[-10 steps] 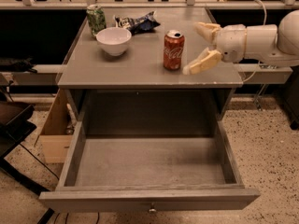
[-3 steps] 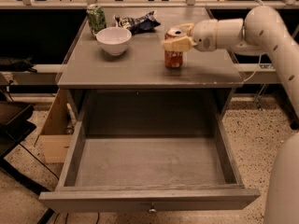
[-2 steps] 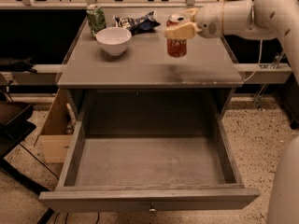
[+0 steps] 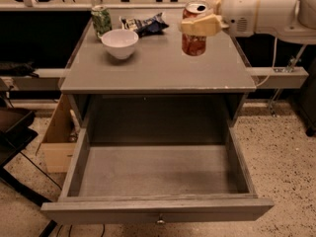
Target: Place coke can into top drawer
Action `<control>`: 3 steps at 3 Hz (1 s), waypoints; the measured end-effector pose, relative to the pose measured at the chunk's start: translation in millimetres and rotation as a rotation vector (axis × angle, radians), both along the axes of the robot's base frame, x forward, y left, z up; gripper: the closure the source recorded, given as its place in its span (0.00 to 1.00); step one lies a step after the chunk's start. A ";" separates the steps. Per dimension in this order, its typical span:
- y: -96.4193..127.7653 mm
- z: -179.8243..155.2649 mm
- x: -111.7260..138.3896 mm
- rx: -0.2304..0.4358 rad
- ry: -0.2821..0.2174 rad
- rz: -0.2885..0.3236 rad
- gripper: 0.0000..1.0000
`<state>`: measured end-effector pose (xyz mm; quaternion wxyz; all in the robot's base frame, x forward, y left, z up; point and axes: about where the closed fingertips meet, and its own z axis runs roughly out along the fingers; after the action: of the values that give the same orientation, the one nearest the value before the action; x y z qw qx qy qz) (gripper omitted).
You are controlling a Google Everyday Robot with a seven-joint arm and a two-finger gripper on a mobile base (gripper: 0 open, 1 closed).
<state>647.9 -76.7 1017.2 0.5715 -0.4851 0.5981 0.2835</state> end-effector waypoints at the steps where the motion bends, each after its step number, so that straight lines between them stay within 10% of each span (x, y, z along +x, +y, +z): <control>1: -3.8 -3.8 -51.5 0.035 -0.046 -0.017 1.00; 3: 12.3 -165.6 -102.2 0.003 0.014 0.021 1.00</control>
Offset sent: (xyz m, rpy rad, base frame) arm -0.1480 0.0108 -0.2382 -0.0115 0.0982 0.0276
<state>545.7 -64.4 851.6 0.5648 -0.4887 0.5965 0.2938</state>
